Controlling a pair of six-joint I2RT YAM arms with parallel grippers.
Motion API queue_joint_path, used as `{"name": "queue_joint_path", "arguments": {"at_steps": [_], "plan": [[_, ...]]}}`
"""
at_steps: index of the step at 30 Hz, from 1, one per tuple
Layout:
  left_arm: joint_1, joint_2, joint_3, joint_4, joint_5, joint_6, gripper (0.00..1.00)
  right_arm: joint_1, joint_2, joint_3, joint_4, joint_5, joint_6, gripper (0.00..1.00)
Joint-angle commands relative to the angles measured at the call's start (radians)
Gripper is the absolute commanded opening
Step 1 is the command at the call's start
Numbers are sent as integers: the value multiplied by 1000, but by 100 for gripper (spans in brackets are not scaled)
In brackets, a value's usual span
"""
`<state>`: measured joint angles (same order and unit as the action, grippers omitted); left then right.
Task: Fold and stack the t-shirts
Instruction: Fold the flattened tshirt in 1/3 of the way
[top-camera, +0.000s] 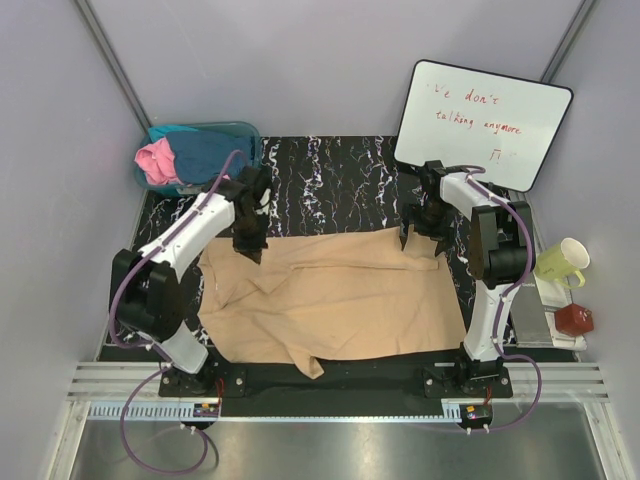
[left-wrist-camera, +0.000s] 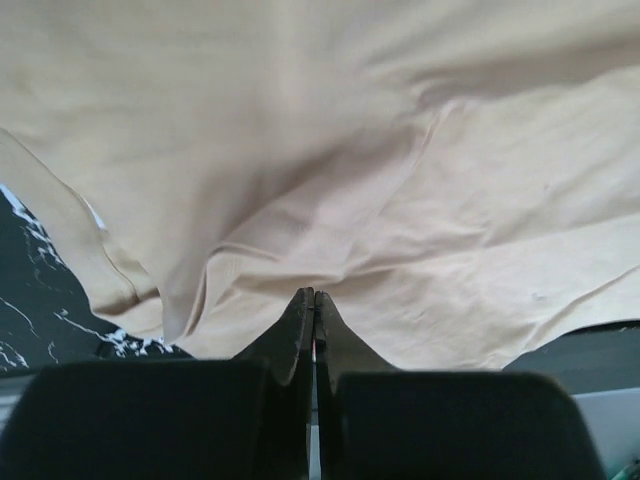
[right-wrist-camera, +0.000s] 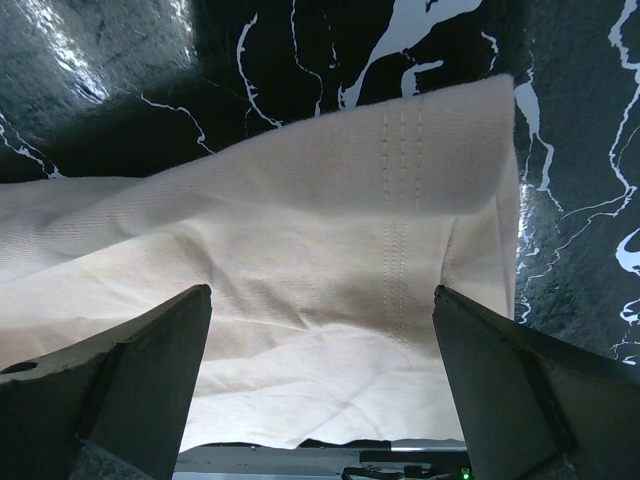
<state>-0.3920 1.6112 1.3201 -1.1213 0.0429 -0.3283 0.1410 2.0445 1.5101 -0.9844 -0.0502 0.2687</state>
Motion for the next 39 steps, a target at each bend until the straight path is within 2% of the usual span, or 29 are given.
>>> {"name": "queue_joint_path", "arguments": {"at_steps": [1, 8, 15, 18, 22, 26, 30, 33, 36, 37, 39], "plan": [[25, 109, 73, 3, -41, 9, 0, -3, -18, 6, 4, 1, -9, 100], [33, 240, 53, 41, -37, 28, 0, -3, -24, 6, 4, 3, -14, 100], [27, 118, -73, 43, 35, 51, 0, -3, -21, 4, 6, 4, -16, 100], [1, 27, -146, 25, 72, 57, 0, -3, -14, 9, 7, 4, -14, 100], [-53, -8, -237, 18, 133, 66, 0, -3, -7, 18, 7, 1, -13, 100], [-70, 0, -274, 50, 109, 46, 0, -4, -10, 22, 7, 1, -13, 100], [-61, -49, -171, 57, -32, 3, 0, -3, -37, 24, 9, 10, -11, 100], [17, -34, -85, 64, -87, -17, 11, -3, -43, 24, 15, 21, -13, 100], [91, 10, -3, 86, -84, -17, 20, -4, -29, 35, 18, 21, -11, 99], [105, 25, 19, 97, -81, -12, 38, -3, -24, 42, 20, 18, -11, 98], [134, 85, 80, 97, -77, -3, 51, -3, -20, 58, 23, 13, -8, 91]]}}
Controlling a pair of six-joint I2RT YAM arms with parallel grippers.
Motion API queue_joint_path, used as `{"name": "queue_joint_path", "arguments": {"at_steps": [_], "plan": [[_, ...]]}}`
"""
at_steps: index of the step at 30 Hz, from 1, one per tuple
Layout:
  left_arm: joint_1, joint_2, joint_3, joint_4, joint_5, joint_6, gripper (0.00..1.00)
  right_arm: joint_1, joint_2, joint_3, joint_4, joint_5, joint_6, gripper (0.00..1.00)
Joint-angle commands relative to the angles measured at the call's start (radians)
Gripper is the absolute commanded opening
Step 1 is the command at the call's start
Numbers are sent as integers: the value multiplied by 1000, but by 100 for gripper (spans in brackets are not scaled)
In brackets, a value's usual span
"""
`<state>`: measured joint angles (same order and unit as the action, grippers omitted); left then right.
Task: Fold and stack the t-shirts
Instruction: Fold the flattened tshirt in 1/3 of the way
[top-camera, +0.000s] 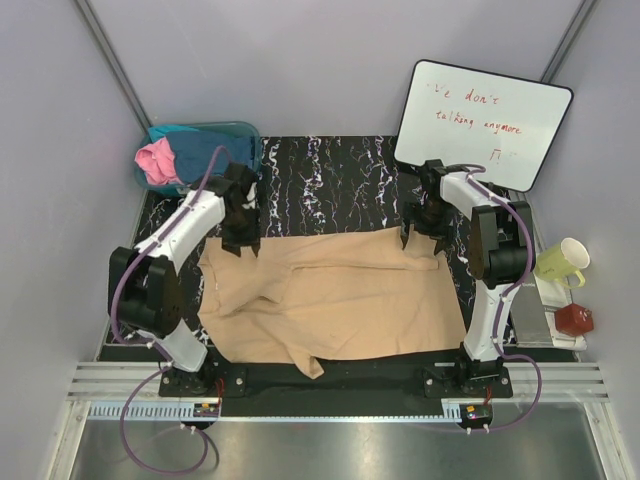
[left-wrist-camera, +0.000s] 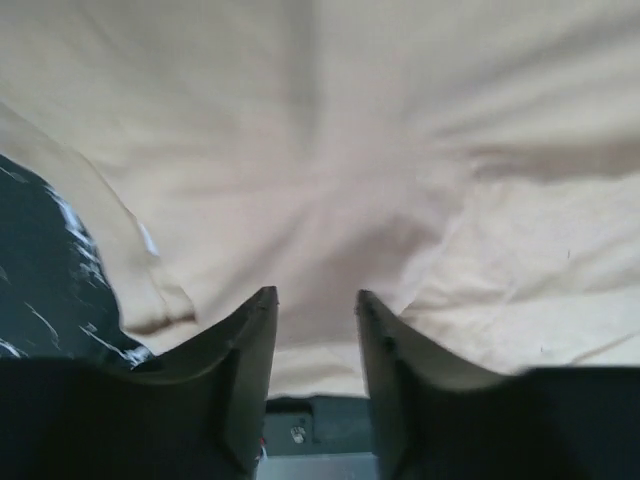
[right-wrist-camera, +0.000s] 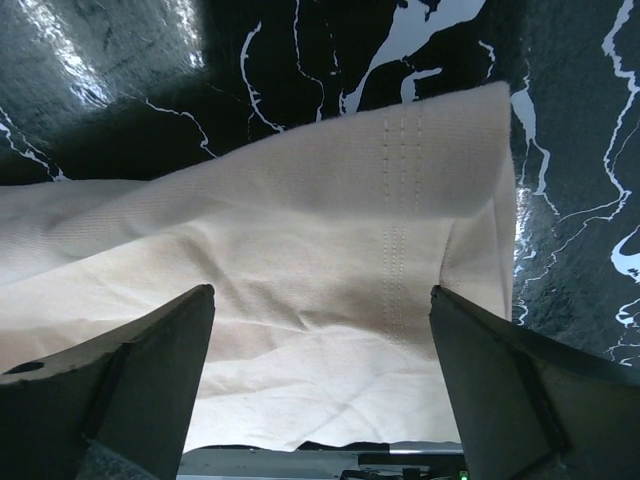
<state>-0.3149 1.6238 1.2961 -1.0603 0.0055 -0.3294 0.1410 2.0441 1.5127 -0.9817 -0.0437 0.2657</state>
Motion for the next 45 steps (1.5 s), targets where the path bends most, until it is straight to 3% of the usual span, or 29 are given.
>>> {"name": "queue_joint_path", "arguments": {"at_steps": [1, 2, 3, 5, 6, 7, 8, 9, 10, 21, 29, 35, 41, 45], "plan": [[63, 94, 141, 36, -33, 7, 58, -3, -13, 61, 20, 4, -6, 88], [66, 137, 159, 36, -29, 12, 67, -3, -10, 69, 20, -4, -6, 87], [71, 155, 175, 33, -24, 16, 69, -3, -9, 79, 18, -7, -6, 81], [71, 200, 201, 34, -21, 24, 70, -3, -9, 90, 18, -21, -8, 76], [71, 212, 209, 34, -19, 29, 66, -3, -9, 99, 18, -25, -10, 65], [71, 220, 207, 34, -21, 29, 51, -3, -12, 103, 17, -36, -11, 56], [71, 234, 206, 37, -35, 27, 1, -3, -13, 104, 17, -39, -11, 37], [69, 240, 203, 34, -39, 24, 0, -3, -15, 104, 15, -38, -11, 4], [71, 245, 189, 39, -41, 21, 0, -4, -13, 101, 15, -32, -10, 0], [92, 338, 143, 36, -90, -19, 0, -3, 91, 130, 14, 1, -2, 0], [92, 488, 275, 31, -113, -40, 0, -3, 220, 272, 15, 38, 21, 0], [94, 660, 523, 0, -148, -42, 0, -3, 306, 427, 14, 82, 36, 0], [94, 878, 952, -98, -191, -30, 0, -4, 398, 576, 14, 114, 55, 0], [94, 958, 1106, -110, -187, -25, 0, -4, 450, 650, 12, 143, 66, 0]]}}
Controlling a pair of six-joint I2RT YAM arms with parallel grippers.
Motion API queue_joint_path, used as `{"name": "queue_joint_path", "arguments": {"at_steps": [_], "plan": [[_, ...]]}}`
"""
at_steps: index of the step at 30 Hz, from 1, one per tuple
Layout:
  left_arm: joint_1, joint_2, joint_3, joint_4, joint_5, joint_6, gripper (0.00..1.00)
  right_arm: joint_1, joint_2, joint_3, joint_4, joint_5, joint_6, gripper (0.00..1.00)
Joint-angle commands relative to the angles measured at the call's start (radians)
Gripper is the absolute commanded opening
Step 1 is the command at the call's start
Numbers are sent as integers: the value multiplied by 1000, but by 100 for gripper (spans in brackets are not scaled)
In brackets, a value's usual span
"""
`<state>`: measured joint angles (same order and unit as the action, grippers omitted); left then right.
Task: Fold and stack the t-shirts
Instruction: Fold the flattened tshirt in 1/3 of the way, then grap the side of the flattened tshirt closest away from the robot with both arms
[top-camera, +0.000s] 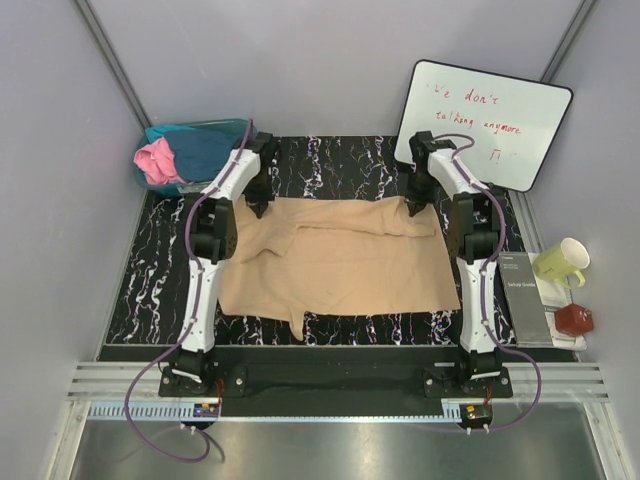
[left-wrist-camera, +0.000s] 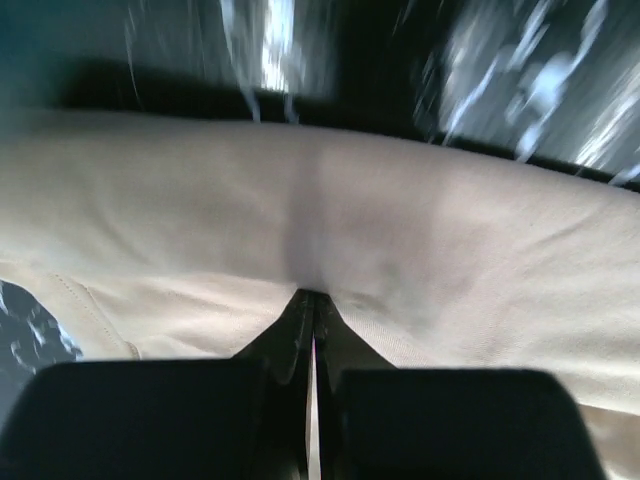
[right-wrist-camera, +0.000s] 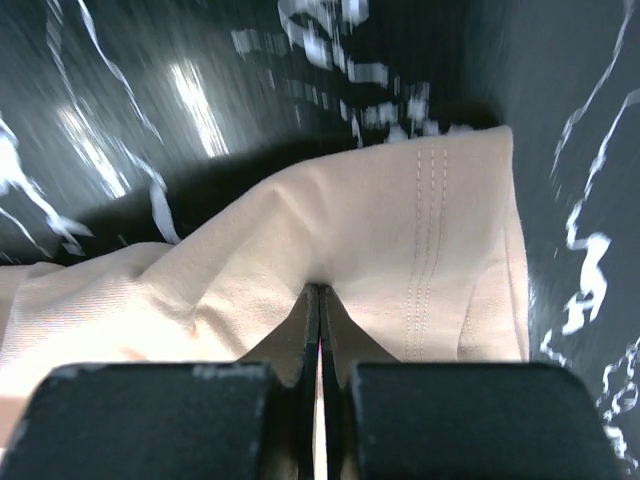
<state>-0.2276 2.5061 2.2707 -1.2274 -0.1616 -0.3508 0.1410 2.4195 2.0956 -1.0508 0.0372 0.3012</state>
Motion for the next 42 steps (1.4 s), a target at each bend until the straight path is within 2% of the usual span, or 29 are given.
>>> {"name": "queue_joint_path", "arguments": {"at_steps": [1, 4, 6, 7, 9, 10, 12, 13, 15, 16, 18, 20, 23, 26, 27, 30, 34, 38, 39, 42], "plan": [[7, 62, 138, 60, -18, -4, 0, -4, 73, 81, 81, 63, 26, 0], [2, -94, 40, 120, 5, 10, 0, -4, 12, 69, 80, 64, 18, 0], [-4, -271, -116, 209, 17, 22, 0, -4, -83, 31, 86, 67, 10, 0], [-10, -330, -163, 229, 34, 24, 6, -4, -118, 15, 87, 66, 7, 0], [-15, -488, -279, 249, 45, 23, 21, -3, -233, -46, 92, 38, 1, 3], [-18, -539, -321, 250, 71, 19, 46, -4, -275, -95, 92, 30, 4, 5], [-22, -689, -456, 259, 88, 16, 69, -3, -396, -149, 100, -12, 1, 10], [-24, -735, -505, 259, 89, 10, 84, -4, -436, -211, 112, -32, -2, 11], [-24, -873, -655, 261, 79, -8, 93, -1, -542, -276, 123, -103, 12, 16], [-23, -921, -707, 261, 76, -19, 95, -3, -572, -337, 133, -127, 16, 17], [-19, -1051, -859, 263, 89, -53, 92, -1, -652, -403, 149, -207, 22, 16], [-16, -1134, -1007, 263, 140, -100, 88, 8, -715, -503, 178, -273, 35, 13], [-13, -1282, -1193, 263, 230, -189, 87, 32, -770, -620, 216, -328, 33, 7], [-13, -1464, -1359, 261, 293, -282, 88, 106, -786, -681, 238, -327, 12, 3], [-13, -1496, -1394, 261, 312, -303, 89, 162, -784, -687, 238, -313, 4, 3], [-13, -1591, -1513, 259, 327, -358, 91, 227, -767, -701, 239, -261, -8, 1], [-19, -1627, -1622, 240, 307, -387, 91, 269, -755, -729, 236, -224, 16, 0], [-39, -1566, -1648, 238, 274, -389, 91, 270, -772, -773, 221, -152, 33, 4], [-50, -1548, -1643, 236, 245, -399, 91, 269, -778, -793, 212, -139, 41, 11], [-52, -1463, -1623, 233, 226, -431, 92, 267, -801, -831, 199, -96, 59, 23]]}}
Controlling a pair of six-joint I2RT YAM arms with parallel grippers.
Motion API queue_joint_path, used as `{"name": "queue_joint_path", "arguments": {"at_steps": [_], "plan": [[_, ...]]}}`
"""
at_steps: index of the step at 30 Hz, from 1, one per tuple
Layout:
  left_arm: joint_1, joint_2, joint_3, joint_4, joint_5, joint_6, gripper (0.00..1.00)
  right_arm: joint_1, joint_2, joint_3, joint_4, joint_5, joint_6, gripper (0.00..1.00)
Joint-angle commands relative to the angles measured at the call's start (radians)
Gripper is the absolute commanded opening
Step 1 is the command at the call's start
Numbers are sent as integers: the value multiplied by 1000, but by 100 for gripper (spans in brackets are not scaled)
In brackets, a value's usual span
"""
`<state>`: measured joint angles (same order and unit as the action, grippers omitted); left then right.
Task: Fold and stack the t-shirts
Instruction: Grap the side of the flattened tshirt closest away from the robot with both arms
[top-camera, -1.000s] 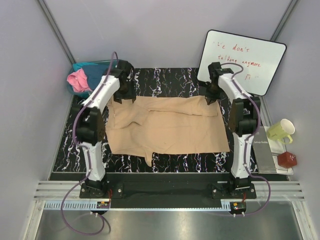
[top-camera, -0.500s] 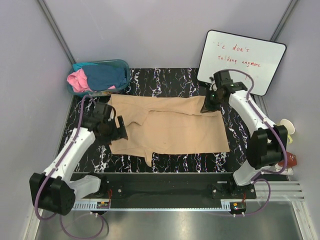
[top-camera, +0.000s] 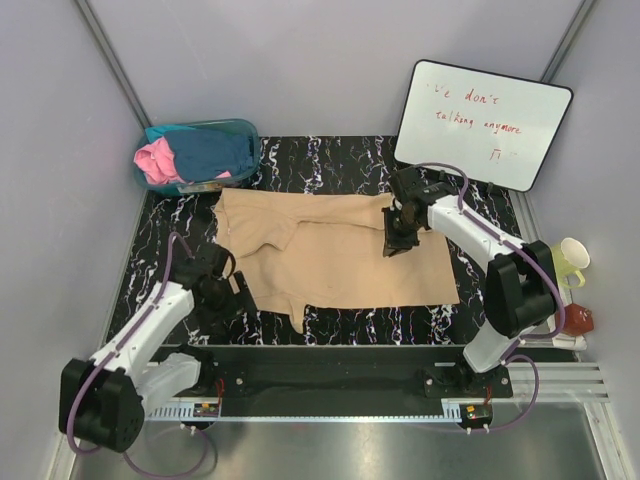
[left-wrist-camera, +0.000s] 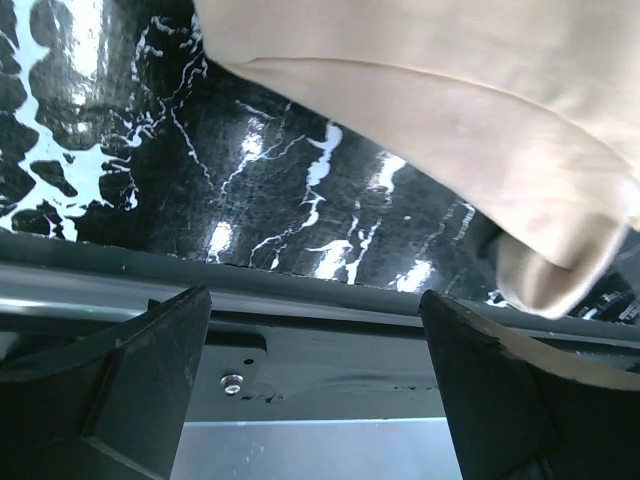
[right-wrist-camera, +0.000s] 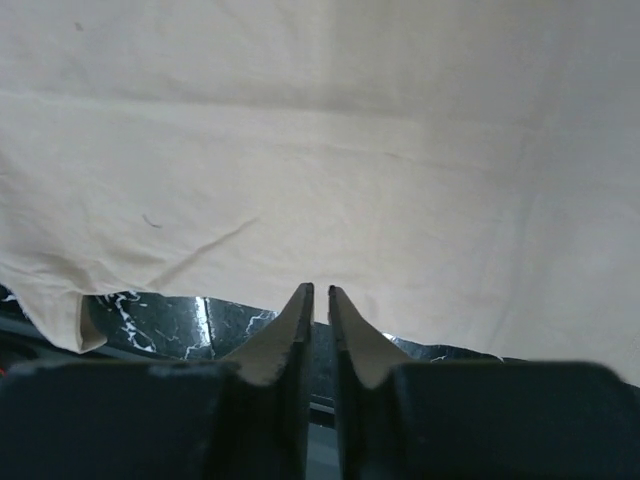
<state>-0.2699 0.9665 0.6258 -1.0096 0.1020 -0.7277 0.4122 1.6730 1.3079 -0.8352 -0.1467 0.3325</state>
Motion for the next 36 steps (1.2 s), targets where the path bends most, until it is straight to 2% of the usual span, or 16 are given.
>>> {"name": "queue_joint_path", "arguments": {"at_steps": [1, 7, 11, 14, 16, 18, 19, 29, 33, 36], "plan": [[-9, 95, 25, 41, -33, -67, 92, -6, -64, -51, -16, 96, 34, 24], [-11, 205, 51, 172, -35, -101, 87, -33, -87, -90, -18, 75, 59, 29], [-15, 330, 78, 227, -51, -84, 80, -38, -85, -78, -19, 47, 40, 29], [-20, 402, 109, 262, -73, -70, 68, -36, -72, -61, -19, 19, 23, 29], [-22, 457, 135, 276, -93, -59, 50, -36, -62, -53, -18, 10, 17, 29], [-25, 485, 162, 282, -111, -52, 24, -36, -56, -44, -18, 6, 10, 29], [-25, 501, 170, 281, -129, -46, 1, -35, -52, -42, -18, -7, 5, 29], [-29, 382, 313, 227, -143, -24, 0, -36, -38, -32, -13, -37, -30, 30], [-31, 403, 429, 212, -151, -1, 0, -36, -18, -27, -13, -44, -38, 30], [-29, 486, 503, 209, -143, 4, 1, -36, 1, -18, -10, -48, -41, 30]]}}
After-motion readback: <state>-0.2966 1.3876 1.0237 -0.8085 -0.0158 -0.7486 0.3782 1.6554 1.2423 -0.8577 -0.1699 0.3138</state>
